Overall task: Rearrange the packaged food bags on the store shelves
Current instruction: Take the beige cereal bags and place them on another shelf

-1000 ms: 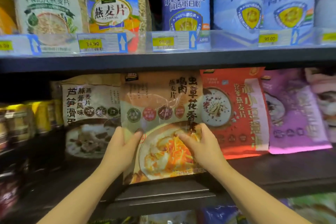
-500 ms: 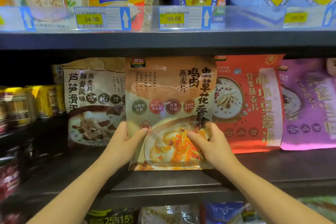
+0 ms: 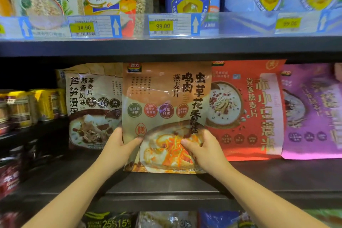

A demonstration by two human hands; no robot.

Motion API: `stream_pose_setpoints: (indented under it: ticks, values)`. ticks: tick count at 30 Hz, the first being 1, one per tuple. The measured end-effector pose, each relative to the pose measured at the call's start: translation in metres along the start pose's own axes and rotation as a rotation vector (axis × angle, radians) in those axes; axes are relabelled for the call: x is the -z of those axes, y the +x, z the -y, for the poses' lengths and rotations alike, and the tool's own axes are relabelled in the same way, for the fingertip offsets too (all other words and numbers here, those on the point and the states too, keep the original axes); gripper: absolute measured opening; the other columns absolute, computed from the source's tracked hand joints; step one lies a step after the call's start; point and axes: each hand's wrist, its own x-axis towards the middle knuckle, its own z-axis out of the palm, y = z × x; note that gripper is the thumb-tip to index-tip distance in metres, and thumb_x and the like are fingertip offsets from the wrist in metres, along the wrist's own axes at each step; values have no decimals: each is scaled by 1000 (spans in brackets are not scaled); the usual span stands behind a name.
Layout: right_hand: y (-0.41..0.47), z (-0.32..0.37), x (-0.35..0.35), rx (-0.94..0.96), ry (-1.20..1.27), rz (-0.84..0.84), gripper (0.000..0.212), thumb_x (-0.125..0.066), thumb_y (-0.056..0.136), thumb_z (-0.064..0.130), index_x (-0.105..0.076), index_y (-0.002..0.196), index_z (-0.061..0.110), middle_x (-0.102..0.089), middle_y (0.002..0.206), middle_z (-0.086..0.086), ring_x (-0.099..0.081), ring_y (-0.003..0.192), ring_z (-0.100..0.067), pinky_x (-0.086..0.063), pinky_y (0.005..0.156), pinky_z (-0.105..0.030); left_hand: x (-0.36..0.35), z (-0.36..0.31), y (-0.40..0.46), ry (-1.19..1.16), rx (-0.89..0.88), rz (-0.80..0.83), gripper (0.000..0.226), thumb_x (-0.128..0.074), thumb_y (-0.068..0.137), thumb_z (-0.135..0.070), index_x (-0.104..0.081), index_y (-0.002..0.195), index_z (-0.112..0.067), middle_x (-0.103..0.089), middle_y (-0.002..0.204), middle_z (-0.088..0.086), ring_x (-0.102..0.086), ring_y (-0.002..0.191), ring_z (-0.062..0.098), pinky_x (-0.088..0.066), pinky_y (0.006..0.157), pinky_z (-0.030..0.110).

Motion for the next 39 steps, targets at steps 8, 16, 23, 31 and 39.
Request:
stream_pose_setpoints:
  ticks: [8,16,23,31,39]
  values:
    - [2,3,12,-28,-70,48,32,-84,86,42,-58,94,26,-67,91,12,-62,81,-2,-40,58,-13,9,-14,-17,135,62,7,42,-79,87,-37,-53,121,-34,-63,113,-24,-60,101,-9,-50,80,16]
    - [-4,20,40,-97,-335,221,44,-80,82,61,-65,96,22,-73,89,9,-69,87,-12,-48,67,-30,28,-33,-35,627,81,142,68,-76,88,-47,-48,142,-18,-61,138,0,-60,117,18,-48,89,29]
    - [-53,46,67,-169,-841,303,81,-64,84,79,-60,132,13,-65,131,-9,-63,117,-29,-55,96,-43,54,-56,-57,962,86,332,94,-61,87,-70,-32,158,-17,-46,157,5,-49,139,25,-47,109,45]
    - [-121,84,94,-260,-979,294,80,-66,82,79,-59,127,13,-65,131,-11,-62,113,-31,-55,95,-45,55,-85,-97,1026,-88,436,90,-57,82,-79,-42,152,-24,-51,150,0,-51,135,24,-48,100,41]
    - [-189,105,133,-342,-958,230,89,-67,83,78,-58,139,10,-62,142,-11,-60,127,-31,-52,105,-47,19,-118,-148,929,-209,525,92,-59,80,-80,-38,154,-30,-54,150,-4,-53,134,24,-51,95,43]
